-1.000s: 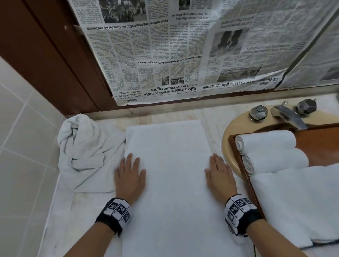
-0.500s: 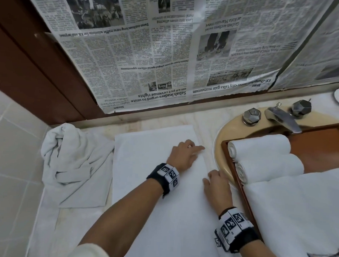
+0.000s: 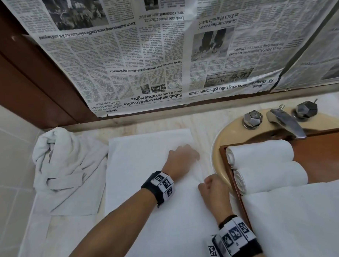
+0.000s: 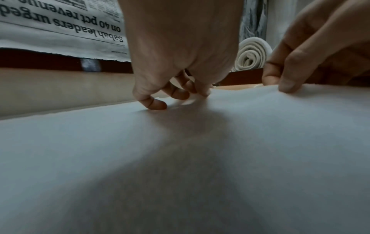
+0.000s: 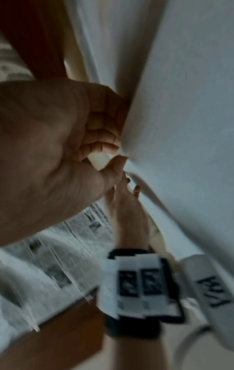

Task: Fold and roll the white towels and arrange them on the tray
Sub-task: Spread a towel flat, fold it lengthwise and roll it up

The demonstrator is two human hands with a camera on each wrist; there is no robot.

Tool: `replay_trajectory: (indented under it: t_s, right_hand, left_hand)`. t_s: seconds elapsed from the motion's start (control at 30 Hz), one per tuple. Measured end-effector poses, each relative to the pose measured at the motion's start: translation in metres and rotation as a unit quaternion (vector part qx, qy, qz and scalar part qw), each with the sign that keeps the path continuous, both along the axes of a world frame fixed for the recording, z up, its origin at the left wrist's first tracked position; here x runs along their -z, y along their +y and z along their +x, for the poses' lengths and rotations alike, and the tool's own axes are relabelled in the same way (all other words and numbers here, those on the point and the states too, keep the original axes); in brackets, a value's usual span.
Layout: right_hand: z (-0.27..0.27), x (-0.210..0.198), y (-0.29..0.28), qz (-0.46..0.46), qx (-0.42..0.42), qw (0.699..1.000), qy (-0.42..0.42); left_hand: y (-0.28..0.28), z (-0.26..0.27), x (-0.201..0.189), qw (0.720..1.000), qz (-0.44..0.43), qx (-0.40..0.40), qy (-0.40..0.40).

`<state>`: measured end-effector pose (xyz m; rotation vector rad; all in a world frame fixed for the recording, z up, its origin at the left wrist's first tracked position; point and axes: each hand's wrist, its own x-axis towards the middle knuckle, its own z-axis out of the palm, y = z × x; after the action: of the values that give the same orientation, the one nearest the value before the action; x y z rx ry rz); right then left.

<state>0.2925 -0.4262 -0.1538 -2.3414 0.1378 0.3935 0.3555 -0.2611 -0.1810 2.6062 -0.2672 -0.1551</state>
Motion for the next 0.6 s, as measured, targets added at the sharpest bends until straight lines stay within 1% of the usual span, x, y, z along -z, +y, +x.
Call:
replay_trajectory:
  t_s: [0.07,0.13,0.2,0.3,0.4,0.47,0.53,0.6]
  right_hand:
    - [0.003,-0.003,-0.006,0.033,0.027,0.999,0.028]
    - [0.003,-0.005,-0.01,0.045,0.04,0.998,0.031]
    - [0.0,-0.011,-0.013,0.05,0.049,0.997,0.014]
    - [-0.001,-0.022,-0.018,0.036,0.05,0.997,-0.036]
    - [-0.004,-0.031,-0.019,-0.012,0.025,0.995,-0.091]
    - [-0.009,-0.039,-0.014,-0.035,0.001,0.992,-0.12]
    - [-0.014,-0.051,-0.002,-0.044,-0.03,0.989,-0.139]
    - [-0.019,-0.063,0.019,-0.057,-0.076,0.985,-0.147]
  left_hand:
    - [-0.001,-0.004,0.002,0.999,-0.031,-0.018,-0.009]
    - [-0.003,-0.006,0.003,0.998,-0.056,-0.031,-0.014]
    - [-0.008,-0.006,0.003,0.997,-0.069,-0.04,-0.022]
    - [-0.022,0.0,0.0,0.995,-0.089,-0.049,-0.021]
    - [-0.037,0.005,-0.01,0.991,-0.12,-0.055,-0.007]
    - [-0.033,0.001,-0.014,0.986,-0.154,-0.063,-0.015]
    - [-0.015,-0.012,-0.021,0.974,-0.204,-0.083,-0.056]
    - [0.014,-0.032,-0.033,0.954,-0.255,-0.114,-0.106]
